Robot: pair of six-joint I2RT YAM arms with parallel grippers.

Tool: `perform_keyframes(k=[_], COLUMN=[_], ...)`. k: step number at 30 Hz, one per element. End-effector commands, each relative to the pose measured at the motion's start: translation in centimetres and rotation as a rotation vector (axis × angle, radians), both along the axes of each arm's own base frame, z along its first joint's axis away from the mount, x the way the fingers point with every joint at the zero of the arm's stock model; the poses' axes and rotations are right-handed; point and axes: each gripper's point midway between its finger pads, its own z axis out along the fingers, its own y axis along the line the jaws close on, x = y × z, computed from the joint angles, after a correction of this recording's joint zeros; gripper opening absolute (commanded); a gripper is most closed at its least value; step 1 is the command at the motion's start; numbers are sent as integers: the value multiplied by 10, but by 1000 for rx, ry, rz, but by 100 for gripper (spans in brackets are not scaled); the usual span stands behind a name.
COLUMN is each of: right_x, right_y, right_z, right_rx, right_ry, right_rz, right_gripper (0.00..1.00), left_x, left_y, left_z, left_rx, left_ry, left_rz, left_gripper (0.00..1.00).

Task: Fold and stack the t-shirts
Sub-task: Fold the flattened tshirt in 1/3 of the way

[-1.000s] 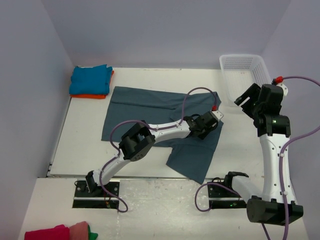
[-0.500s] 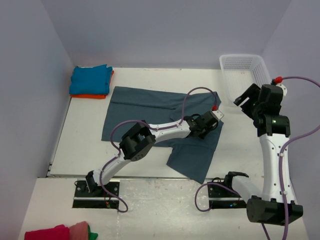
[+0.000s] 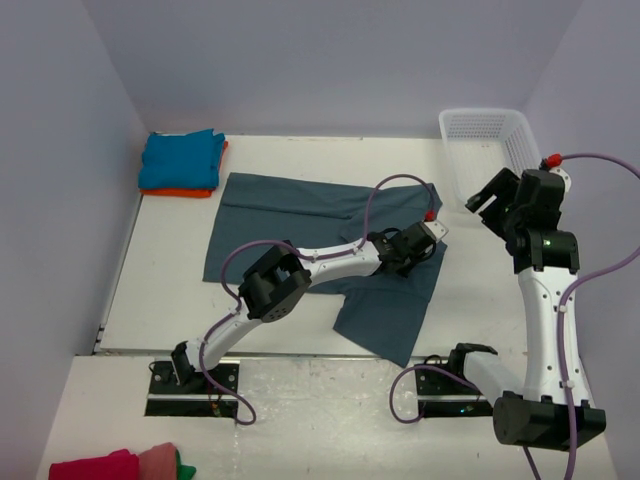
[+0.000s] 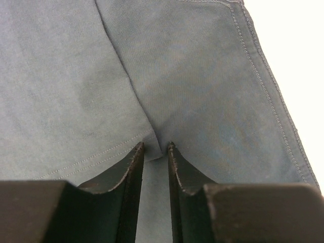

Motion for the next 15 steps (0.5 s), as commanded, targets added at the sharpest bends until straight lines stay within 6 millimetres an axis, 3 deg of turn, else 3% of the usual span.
perform_keyframes(k=[1,15], right_x=[4,7], right_y=[1,4], right_z=[3,-6], right_rx=[-8,5], right_ry=[-24,-1], right_rz=[22,45], right_gripper=[76,76], left_x=[3,7], left_y=[-4,0], left_z=[26,36], left_rx=[-40,-47], left_ry=[-37,-57], left_rz=[-11,5], left_gripper=[25,22])
